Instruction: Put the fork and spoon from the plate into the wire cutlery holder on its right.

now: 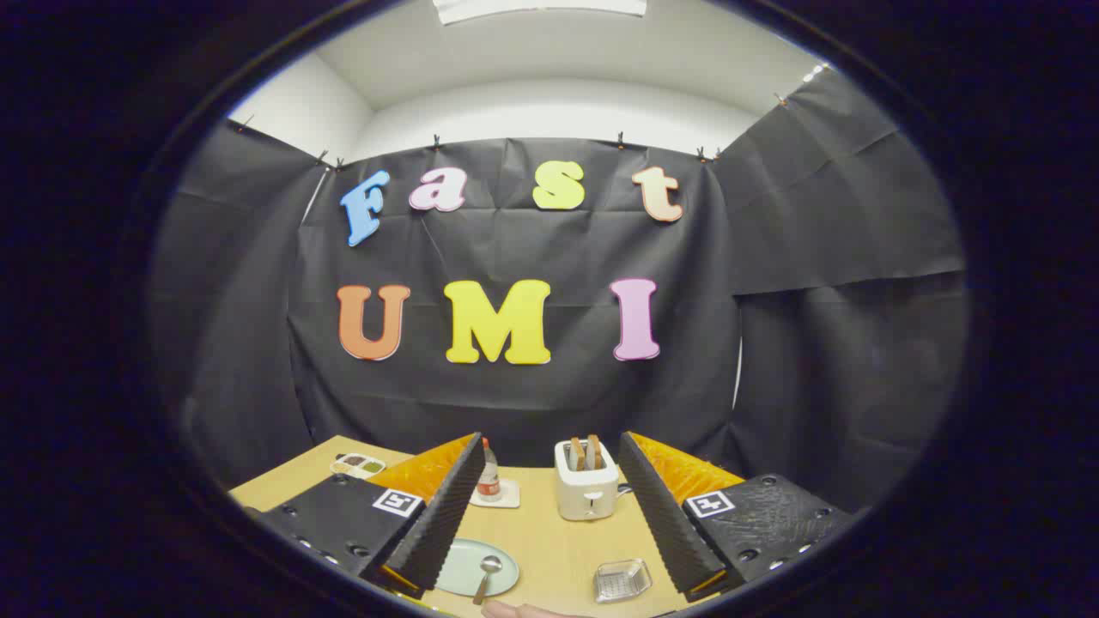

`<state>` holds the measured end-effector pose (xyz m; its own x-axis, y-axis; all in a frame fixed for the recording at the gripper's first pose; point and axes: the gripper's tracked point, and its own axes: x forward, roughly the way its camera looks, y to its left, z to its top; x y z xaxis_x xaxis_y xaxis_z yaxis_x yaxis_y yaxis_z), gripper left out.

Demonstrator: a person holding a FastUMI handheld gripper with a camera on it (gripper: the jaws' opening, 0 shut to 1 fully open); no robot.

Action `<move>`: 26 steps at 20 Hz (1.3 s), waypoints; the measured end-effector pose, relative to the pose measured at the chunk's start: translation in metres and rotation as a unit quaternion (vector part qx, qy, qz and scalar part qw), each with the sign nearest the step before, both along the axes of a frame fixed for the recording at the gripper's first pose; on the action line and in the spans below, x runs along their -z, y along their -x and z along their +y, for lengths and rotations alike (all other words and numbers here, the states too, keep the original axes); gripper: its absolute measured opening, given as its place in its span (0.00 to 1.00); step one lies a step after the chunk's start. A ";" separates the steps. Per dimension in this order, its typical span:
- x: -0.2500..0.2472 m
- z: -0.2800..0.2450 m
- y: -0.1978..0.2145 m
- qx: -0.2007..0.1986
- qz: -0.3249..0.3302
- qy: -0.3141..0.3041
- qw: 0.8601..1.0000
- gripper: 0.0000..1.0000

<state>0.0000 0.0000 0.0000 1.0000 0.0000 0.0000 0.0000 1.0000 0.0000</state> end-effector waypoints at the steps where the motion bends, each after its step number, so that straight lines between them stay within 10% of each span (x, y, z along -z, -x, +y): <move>1: 0.000 0.004 0.000 0.002 0.002 0.000 1.000 0.95; 15: 0.023 0.028 -0.007 -0.007 0.031 0.040 0.999 0.95; 26: 0.231 0.059 -0.038 -0.051 0.228 0.038 0.972 0.96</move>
